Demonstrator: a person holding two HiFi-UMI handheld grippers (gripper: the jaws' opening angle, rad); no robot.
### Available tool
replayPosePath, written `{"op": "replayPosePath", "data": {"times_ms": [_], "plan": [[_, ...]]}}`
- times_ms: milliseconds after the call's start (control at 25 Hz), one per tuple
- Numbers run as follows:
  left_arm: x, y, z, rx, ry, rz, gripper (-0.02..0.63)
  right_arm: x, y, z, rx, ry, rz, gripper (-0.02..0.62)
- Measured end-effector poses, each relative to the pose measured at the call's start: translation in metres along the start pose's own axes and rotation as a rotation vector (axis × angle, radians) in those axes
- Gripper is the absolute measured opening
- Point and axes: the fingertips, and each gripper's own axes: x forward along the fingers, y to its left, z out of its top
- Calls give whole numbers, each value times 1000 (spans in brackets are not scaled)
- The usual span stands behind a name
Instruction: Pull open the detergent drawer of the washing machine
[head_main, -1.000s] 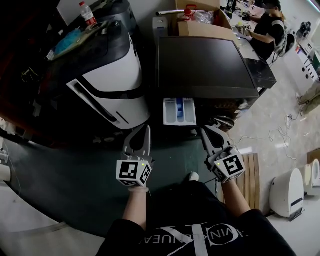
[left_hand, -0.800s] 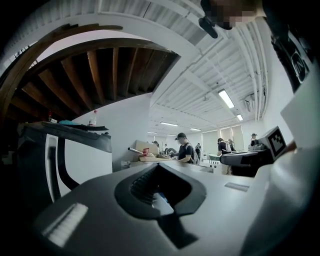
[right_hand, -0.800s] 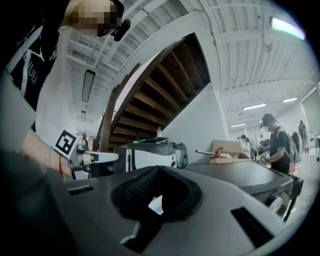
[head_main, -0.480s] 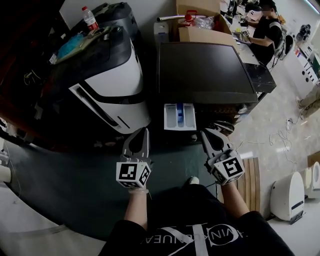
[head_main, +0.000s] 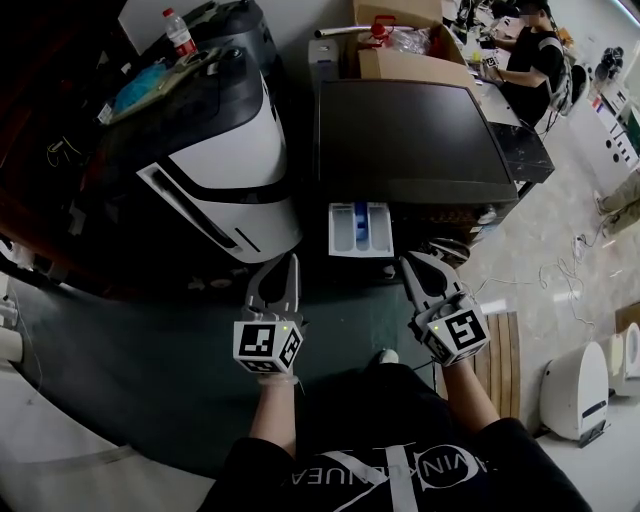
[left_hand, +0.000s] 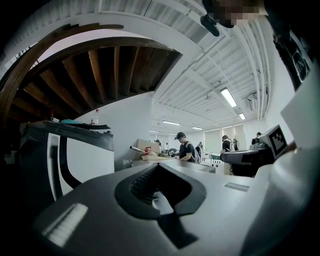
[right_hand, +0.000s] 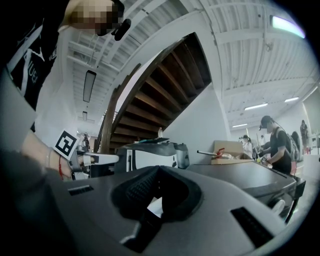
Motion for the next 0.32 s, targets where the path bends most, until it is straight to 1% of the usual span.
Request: {"op": "replayPosePath", "data": {"times_ms": [80,200,320], "plan": [[-1,2,-2,-5,5,4,9,1,1,-2,-3,2,3,11],[-3,5,-6,-11,11,8,9,4,3,-3,21,-4,3,11],[-3,7,-8,-14,13,8,9,4,2,-7,11,0,0,11]]}}
